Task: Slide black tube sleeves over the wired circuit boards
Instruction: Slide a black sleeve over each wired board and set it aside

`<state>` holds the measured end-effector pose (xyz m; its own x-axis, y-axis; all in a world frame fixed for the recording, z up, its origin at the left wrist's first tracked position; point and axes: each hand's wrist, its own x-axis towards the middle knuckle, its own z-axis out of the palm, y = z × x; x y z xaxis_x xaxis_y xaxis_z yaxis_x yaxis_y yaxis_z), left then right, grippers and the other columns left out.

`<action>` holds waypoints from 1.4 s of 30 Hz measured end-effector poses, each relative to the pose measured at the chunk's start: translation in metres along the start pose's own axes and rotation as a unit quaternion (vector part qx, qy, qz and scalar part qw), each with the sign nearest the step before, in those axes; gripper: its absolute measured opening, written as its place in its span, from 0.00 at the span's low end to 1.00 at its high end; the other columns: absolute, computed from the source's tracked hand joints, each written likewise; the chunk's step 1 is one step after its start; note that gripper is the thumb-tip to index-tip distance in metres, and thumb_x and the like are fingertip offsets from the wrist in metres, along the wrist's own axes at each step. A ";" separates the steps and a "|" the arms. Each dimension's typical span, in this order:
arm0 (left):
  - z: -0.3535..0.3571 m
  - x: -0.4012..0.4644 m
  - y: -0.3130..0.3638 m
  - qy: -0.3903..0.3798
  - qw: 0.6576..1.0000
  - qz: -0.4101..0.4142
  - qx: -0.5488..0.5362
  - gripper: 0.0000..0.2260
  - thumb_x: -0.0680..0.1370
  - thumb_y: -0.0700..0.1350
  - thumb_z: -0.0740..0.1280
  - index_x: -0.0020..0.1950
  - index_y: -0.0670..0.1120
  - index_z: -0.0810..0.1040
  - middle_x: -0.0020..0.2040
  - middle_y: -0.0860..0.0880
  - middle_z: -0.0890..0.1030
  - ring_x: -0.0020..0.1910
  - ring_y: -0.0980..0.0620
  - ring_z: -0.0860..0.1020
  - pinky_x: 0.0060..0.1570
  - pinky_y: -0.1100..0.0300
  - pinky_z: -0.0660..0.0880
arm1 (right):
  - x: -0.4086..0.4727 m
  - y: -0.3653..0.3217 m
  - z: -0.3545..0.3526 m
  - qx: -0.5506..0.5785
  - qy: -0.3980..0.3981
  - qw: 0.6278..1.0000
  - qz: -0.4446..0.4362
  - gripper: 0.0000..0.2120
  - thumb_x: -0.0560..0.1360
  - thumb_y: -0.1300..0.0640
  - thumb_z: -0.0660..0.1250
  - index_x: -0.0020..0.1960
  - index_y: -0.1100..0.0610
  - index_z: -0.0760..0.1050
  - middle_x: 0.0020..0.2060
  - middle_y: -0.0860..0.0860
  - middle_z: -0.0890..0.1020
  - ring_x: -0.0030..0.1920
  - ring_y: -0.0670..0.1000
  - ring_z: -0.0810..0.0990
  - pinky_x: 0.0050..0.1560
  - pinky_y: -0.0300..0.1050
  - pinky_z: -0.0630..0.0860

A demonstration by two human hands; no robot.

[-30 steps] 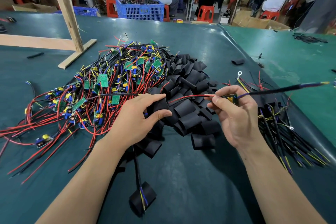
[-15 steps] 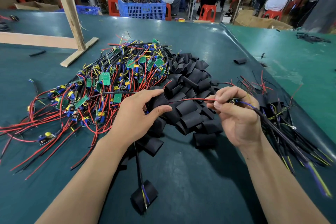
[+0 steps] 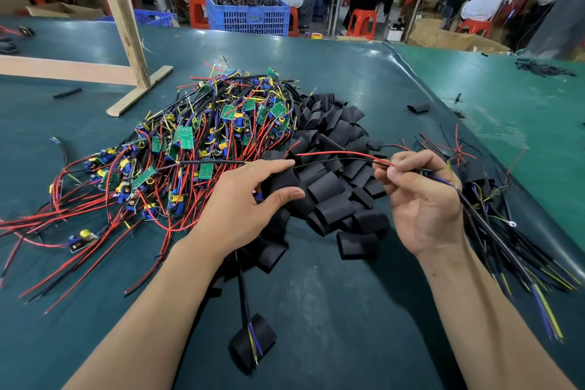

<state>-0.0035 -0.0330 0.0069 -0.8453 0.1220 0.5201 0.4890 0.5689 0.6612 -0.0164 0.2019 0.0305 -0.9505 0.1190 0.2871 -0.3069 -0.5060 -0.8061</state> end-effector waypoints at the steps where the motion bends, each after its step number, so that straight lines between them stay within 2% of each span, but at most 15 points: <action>1: 0.000 0.000 0.000 0.005 1.000 0.003 -0.001 0.20 0.74 0.56 0.71 0.63 0.50 0.80 0.56 0.61 0.80 0.57 0.60 0.79 0.56 0.59 0.75 | 0.000 0.000 0.000 0.000 -0.004 1.000 0.005 0.13 0.63 0.72 0.63 0.29 0.56 0.78 0.35 0.53 0.77 0.37 0.54 0.82 0.42 0.43 0.79; 6: -0.001 0.001 0.003 0.034 0.999 -0.003 -0.018 0.21 0.73 0.55 0.71 0.64 0.49 0.80 0.57 0.59 0.81 0.58 0.64 0.77 0.59 0.67 0.73 | -0.001 -0.001 0.000 -0.008 -0.012 1.000 0.027 0.12 0.61 0.72 0.63 0.27 0.57 0.77 0.34 0.53 0.76 0.36 0.54 0.81 0.41 0.42 0.79; 11: -0.001 0.001 0.004 0.047 0.999 -0.017 -0.021 0.22 0.72 0.56 0.72 0.63 0.50 0.80 0.55 0.63 0.79 0.57 0.67 0.77 0.58 0.72 0.70 | -0.003 -0.003 0.000 -0.012 -0.026 0.999 0.036 0.13 0.61 0.73 0.62 0.27 0.57 0.76 0.33 0.54 0.75 0.35 0.54 0.79 0.39 0.42 0.79; 14: -0.001 0.001 0.004 0.046 0.999 -0.007 -0.020 0.21 0.71 0.55 0.73 0.63 0.49 0.80 0.55 0.62 0.80 0.56 0.66 0.77 0.57 0.69 0.72 | -0.005 -0.002 0.002 -0.017 -0.039 0.998 0.050 0.13 0.60 0.73 0.62 0.27 0.58 0.76 0.33 0.54 0.75 0.34 0.55 0.81 0.37 0.42 0.79; 17: -0.001 0.001 0.004 0.021 1.000 0.015 -0.012 0.22 0.72 0.54 0.74 0.62 0.47 0.80 0.55 0.55 0.82 0.56 0.60 0.79 0.59 0.60 0.75 | -0.005 -0.001 0.002 -0.020 -0.050 0.996 0.073 0.12 0.61 0.73 0.63 0.29 0.58 0.77 0.32 0.53 0.77 0.34 0.54 0.82 0.37 0.41 0.80; 19: 0.001 0.001 0.004 -0.005 0.998 0.055 0.042 0.21 0.72 0.54 0.74 0.61 0.45 0.81 0.55 0.52 0.83 0.54 0.53 0.80 0.58 0.53 0.75 | -0.005 0.002 0.002 -0.052 -0.054 0.993 0.093 0.14 0.64 0.75 0.65 0.30 0.58 0.78 0.31 0.54 0.79 0.35 0.54 0.84 0.38 0.41 0.80; 22: 0.005 0.001 0.004 -0.028 0.985 0.108 0.133 0.23 0.71 0.55 0.73 0.61 0.43 0.82 0.53 0.51 0.84 0.51 0.48 0.81 0.55 0.49 0.73 | -0.008 0.012 0.006 -0.127 -0.061 0.979 0.145 0.17 0.71 0.77 0.66 0.34 0.57 0.80 0.32 0.56 0.81 0.35 0.54 0.84 0.38 0.40 0.80; 24: 0.007 0.002 0.005 -0.036 0.979 0.109 0.167 0.25 0.72 0.58 0.72 0.63 0.44 0.81 0.52 0.52 0.85 0.51 0.49 0.81 0.55 0.48 0.71 | -0.012 0.018 0.009 -0.167 -0.065 0.969 0.170 0.11 0.71 0.73 0.70 0.38 0.58 0.82 0.33 0.57 0.83 0.33 0.55 0.83 0.36 0.41 0.80; 26: 0.009 0.003 0.007 -0.027 0.973 0.121 0.193 0.24 0.73 0.61 0.68 0.60 0.46 0.82 0.49 0.53 0.85 0.50 0.50 0.81 0.54 0.47 0.71 | -0.014 0.021 0.013 -0.183 -0.049 0.965 0.183 0.07 0.70 0.67 0.73 0.44 0.58 0.81 0.36 0.58 0.85 0.29 0.53 0.82 0.30 0.40 0.78; 30: 0.016 0.001 0.011 0.003 0.962 0.158 0.223 0.19 0.75 0.59 0.66 0.55 0.46 0.83 0.43 0.52 0.84 0.47 0.50 0.81 0.50 0.46 0.72 | -0.018 0.023 0.022 -0.188 -0.040 0.965 0.181 0.04 0.66 0.52 0.75 0.38 0.50 0.81 0.39 0.55 0.86 0.22 0.49 0.76 0.21 0.37 0.70; 33: 0.020 0.002 0.012 0.000 0.956 0.163 0.243 0.17 0.75 0.57 0.68 0.55 0.46 0.82 0.43 0.51 0.84 0.46 0.48 0.81 0.50 0.45 0.73 | -0.021 0.024 0.025 -0.162 -0.044 0.964 0.208 0.14 0.70 0.46 0.69 0.43 0.56 0.82 0.35 0.54 0.81 0.25 0.48 0.75 0.21 0.37 0.68; 35: 0.021 0.003 0.012 0.003 0.955 0.163 0.247 0.16 0.75 0.55 0.70 0.54 0.45 0.82 0.42 0.51 0.84 0.45 0.48 0.81 0.48 0.44 0.74 | -0.020 0.023 0.025 -0.156 -0.041 0.961 0.225 0.15 0.76 0.47 0.65 0.48 0.58 0.82 0.34 0.54 0.78 0.27 0.48 0.74 0.23 0.38 0.69; 37: 0.022 0.004 0.012 0.008 0.957 0.164 0.241 0.16 0.75 0.55 0.70 0.55 0.45 0.82 0.41 0.51 0.84 0.43 0.48 0.82 0.48 0.45 0.74 | -0.019 0.019 0.023 -0.146 -0.047 0.963 0.221 0.11 0.81 0.55 0.63 0.50 0.58 0.82 0.35 0.53 0.76 0.28 0.48 0.75 0.24 0.38 0.70; 39: 0.022 0.003 0.013 0.012 0.959 0.168 0.229 0.17 0.76 0.56 0.67 0.56 0.44 0.82 0.41 0.51 0.84 0.43 0.49 0.82 0.48 0.46 0.73 | -0.020 0.015 0.021 -0.155 -0.058 0.966 0.198 0.09 0.81 0.58 0.63 0.50 0.56 0.83 0.33 0.51 0.75 0.26 0.47 0.73 0.22 0.37 0.69; 42: 0.023 0.003 0.015 0.018 0.961 0.176 0.213 0.19 0.77 0.56 0.65 0.57 0.44 0.81 0.43 0.51 0.84 0.46 0.49 0.80 0.49 0.47 0.72 | -0.021 0.012 0.023 -0.203 -0.043 0.965 0.160 0.06 0.77 0.58 0.69 0.44 0.51 0.83 0.31 0.47 0.78 0.22 0.45 0.68 0.19 0.34 0.62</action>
<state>-0.0035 -0.0060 0.0056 -0.6326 0.3439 0.6939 0.6037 0.7803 0.1636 0.0006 0.1736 0.0265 -0.9976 -0.0671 0.0178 -0.0092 -0.1257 -0.9920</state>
